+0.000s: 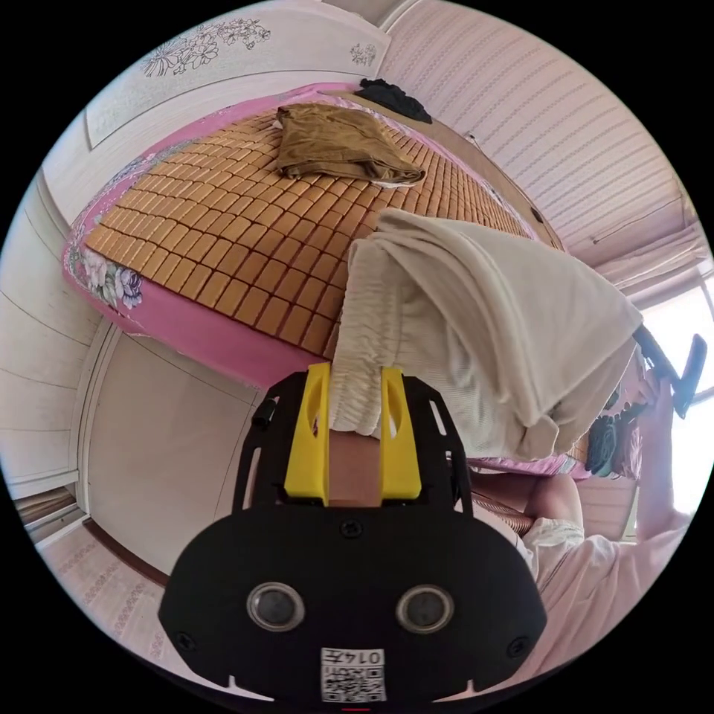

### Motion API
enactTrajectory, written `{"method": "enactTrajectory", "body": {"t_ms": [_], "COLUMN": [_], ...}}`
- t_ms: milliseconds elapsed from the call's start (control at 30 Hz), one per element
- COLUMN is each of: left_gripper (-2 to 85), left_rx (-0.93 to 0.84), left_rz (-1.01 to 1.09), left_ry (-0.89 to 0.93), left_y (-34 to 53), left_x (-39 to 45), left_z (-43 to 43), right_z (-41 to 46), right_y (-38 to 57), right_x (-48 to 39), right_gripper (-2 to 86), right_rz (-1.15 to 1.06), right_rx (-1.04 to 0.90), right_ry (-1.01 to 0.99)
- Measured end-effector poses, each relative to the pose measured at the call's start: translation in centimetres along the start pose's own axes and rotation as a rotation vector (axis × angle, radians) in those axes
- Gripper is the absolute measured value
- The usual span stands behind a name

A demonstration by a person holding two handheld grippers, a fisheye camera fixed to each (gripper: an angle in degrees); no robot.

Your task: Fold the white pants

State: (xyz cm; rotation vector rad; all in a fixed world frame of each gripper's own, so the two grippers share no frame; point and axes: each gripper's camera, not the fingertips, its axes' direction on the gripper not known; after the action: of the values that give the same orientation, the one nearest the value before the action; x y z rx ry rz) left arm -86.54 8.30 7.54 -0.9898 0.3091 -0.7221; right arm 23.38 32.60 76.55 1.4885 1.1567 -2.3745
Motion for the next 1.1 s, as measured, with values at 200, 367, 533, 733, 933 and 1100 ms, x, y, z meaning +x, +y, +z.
{"method": "enactTrajectory", "body": {"t_ms": [200, 367, 533, 733, 933, 1100], "left_gripper": [10.2, 12.5, 13.5, 8.2, 1.5, -0.1], "left_rx": [0.099, 0.108, -0.034, -0.053, -0.002, 0.181], "left_rz": [0.095, 0.145, 0.124, 0.17, 0.147, 0.304], "left_ry": [0.025, -0.032, -0.089, -0.25, -0.211, -0.138], "left_y": [0.7, -2.2, -5.1, -4.3, -4.6, -6.7], "left_x": [1.1, 3.4, 4.9, 6.7, 7.5, 11.6], "left_z": [-3.3, -2.9, 0.8, 1.6, -1.5, -8.5], "right_z": [-12.7, -16.4, -14.3, -4.2, -9.3, -25.3], "right_y": [16.6, 24.5, 19.1, 14.7, 14.0, 14.2], "right_x": [11.9, 15.3, 12.3, 9.3, 14.3, 22.5], "right_gripper": [3.6, 5.7, 13.7, 18.8, 6.1, 5.6], "right_rz": [0.532, 0.785, 0.445, 0.148, 0.305, 0.507], "right_rx": [0.066, -0.102, -0.102, -0.394, -0.348, 0.084], "right_ry": [0.298, 0.488, 0.374, 0.225, 0.136, 0.06]}}
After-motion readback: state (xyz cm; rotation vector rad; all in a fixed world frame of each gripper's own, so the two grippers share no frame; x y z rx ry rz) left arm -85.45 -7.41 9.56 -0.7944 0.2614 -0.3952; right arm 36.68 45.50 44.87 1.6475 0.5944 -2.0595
